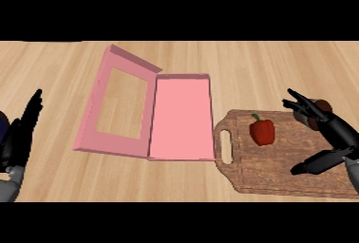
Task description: Pick the bell pepper from the cutting board and place it in the cardboard box
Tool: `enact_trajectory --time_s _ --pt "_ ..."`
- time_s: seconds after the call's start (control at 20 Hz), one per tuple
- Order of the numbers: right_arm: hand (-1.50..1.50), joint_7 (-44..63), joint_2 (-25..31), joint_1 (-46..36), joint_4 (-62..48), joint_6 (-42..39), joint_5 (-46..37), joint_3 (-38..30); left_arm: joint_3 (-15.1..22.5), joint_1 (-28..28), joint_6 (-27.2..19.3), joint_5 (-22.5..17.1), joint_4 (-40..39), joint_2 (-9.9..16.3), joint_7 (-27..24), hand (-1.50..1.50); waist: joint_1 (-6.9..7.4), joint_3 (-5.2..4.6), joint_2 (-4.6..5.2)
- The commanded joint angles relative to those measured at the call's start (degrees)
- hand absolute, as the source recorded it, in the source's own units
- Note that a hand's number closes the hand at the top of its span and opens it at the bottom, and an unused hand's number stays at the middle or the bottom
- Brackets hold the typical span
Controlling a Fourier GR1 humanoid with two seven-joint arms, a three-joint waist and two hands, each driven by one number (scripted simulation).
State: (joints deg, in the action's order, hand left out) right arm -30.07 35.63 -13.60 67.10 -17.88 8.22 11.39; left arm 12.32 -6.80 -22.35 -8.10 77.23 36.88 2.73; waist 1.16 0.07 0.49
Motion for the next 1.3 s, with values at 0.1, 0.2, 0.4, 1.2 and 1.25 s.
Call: enact_trajectory --time_s 0.1,0.2,0.4,1.2,1.25 --pt "-1.50 -21.49 1.89 -5.10 -15.32 -4.91 -7.10 -1.75 -0.18 2.43 0.54 1.15 -0.76 -1.58 -1.34 0.00 0.30 0.07 -0.13" --pt "-1.50 -22.64 4.64 -6.12 -15.08 -0.79 -13.13 0.05 -1.51 -1.16 1.68 0.62 -2.31 -0.54 0.73 0.00 -0.07 0.06 -0.09" --pt "-1.50 -15.70 8.85 -12.43 -15.16 1.63 -22.82 5.99 -0.61 -2.34 1.44 1.50 -3.57 -2.11 0.14 0.00 0.61 -0.03 0.09" --pt "-1.50 2.09 2.10 -27.70 -15.91 -13.93 -39.12 15.35 -4.94 1.51 3.89 3.41 -5.28 -3.55 -4.06 0.00 -0.32 -0.09 -0.39" --pt "-1.50 3.16 -1.27 -28.74 -18.47 -9.74 -42.05 15.97 -3.92 0.53 3.65 4.05 -2.14 -3.74 0.24 0.00 -0.08 -0.05 -0.35"
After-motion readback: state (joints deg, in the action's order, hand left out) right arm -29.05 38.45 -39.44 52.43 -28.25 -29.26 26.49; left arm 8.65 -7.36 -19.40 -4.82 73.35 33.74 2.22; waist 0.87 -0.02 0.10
